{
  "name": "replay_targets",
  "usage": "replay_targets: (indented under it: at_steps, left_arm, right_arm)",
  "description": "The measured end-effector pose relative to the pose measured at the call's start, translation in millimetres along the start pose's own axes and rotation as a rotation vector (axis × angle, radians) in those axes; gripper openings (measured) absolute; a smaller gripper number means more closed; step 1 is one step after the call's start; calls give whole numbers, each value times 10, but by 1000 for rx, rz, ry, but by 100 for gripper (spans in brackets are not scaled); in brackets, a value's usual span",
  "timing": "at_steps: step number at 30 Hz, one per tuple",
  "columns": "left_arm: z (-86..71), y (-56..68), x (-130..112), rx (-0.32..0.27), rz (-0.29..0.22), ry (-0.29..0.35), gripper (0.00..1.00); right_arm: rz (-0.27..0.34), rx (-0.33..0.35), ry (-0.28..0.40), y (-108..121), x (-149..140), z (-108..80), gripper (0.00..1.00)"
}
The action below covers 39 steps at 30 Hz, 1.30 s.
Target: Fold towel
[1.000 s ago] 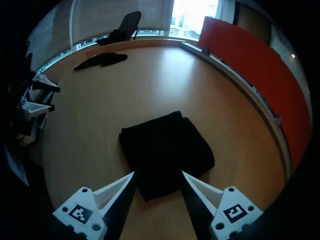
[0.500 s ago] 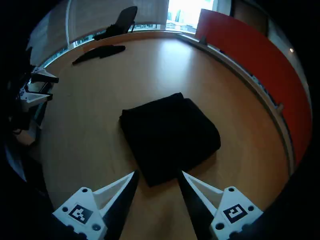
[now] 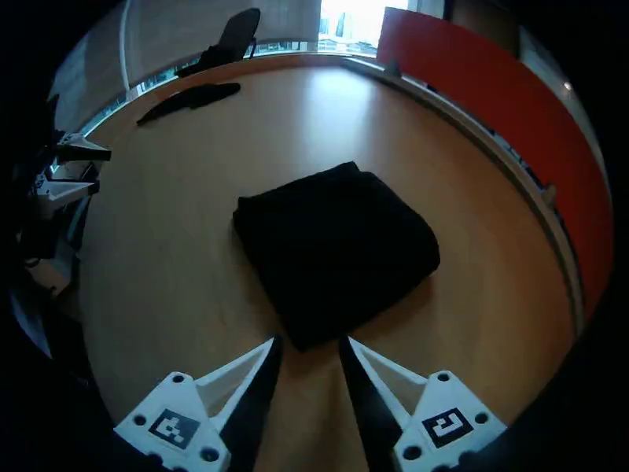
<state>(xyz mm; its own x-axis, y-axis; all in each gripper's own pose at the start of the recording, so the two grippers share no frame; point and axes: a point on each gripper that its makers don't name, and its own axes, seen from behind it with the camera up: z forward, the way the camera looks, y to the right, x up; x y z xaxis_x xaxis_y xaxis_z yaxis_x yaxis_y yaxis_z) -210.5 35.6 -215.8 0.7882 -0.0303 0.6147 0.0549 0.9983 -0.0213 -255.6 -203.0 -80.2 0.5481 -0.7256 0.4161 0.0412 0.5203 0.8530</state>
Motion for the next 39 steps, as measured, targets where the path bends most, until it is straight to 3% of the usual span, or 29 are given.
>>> replay_targets:
  at_steps: [2, 9, 29, 39]
  left_arm:
    - [-3, -3, -3, 1, 0, 0, 92]
    - [-11, -14, -12, 1, -4, -1, 92]
    - [-13, -6, -24, -6, 1, -5, 92]
    - [-7, -8, -30, -14, -6, -5, 92]
  right_arm:
    - [7, -1, -1, -6, -10, 11, 43]
    - [22, 0, -7, -36, -46, 32, 40]
    - [58, -8, 4, -45, -55, 35, 4]
    - [74, -18, 30, 16, 41, -34, 2]
